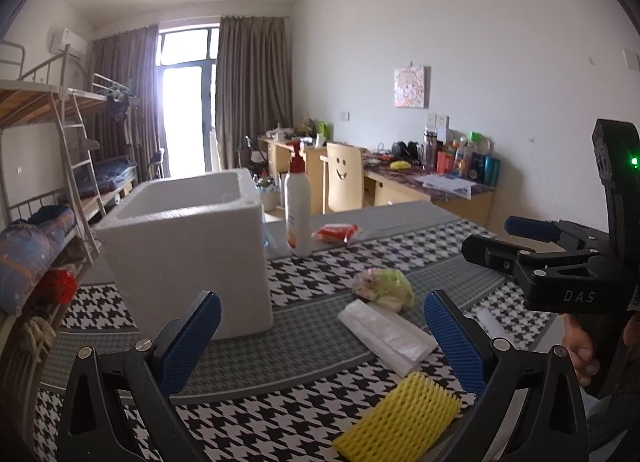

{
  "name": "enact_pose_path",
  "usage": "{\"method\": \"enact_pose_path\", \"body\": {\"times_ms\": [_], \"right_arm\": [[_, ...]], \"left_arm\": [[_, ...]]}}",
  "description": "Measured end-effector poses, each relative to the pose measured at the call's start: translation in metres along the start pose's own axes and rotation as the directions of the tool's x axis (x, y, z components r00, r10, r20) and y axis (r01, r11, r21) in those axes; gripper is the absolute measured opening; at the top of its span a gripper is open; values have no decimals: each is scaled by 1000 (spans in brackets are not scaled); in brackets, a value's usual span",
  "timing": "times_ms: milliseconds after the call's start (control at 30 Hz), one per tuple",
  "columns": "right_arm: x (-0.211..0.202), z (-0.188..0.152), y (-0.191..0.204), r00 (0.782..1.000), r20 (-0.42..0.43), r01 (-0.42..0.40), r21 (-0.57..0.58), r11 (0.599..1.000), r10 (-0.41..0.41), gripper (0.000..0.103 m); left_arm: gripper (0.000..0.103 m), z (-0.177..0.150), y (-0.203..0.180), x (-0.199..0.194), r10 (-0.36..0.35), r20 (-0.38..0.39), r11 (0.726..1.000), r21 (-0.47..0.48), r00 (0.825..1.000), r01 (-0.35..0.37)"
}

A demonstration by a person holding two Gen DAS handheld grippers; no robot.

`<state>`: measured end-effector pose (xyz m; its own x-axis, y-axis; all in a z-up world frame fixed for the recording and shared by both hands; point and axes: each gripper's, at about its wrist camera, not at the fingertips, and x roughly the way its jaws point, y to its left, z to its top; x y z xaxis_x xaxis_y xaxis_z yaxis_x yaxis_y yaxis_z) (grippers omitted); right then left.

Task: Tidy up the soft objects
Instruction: 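Withdraw both tools from the box toward the yellow foam net, then grasp the yellow foam net with the left gripper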

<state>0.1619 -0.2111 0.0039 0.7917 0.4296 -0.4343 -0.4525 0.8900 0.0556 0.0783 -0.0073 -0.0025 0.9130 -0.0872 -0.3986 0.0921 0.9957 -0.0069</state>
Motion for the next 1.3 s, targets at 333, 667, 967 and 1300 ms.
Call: {"method": "enact_pose_path", "body": {"times_ms": [333, 667, 967, 1300], "right_arm": [[3, -17, -17, 999, -41, 36, 29, 999, -34, 95], [-1, -32, -30, 994, -74, 82, 38, 996, -79, 95], [-2, -47, -45, 986, -115, 127, 67, 990, -118, 95], [3, -69, -56, 975, -173, 158, 97, 983, -140, 95]], "left_arm": [[102, -10, -10, 8, -37, -50, 999, 21, 998, 38], [102, -20, -20, 19, -84, -103, 996, 35, 991, 88], [102, -34, -31, 28, -120, -158, 990, 53, 980, 130], [102, -49, -43, 43, -130, -243, 984, 85, 961, 155]]}}
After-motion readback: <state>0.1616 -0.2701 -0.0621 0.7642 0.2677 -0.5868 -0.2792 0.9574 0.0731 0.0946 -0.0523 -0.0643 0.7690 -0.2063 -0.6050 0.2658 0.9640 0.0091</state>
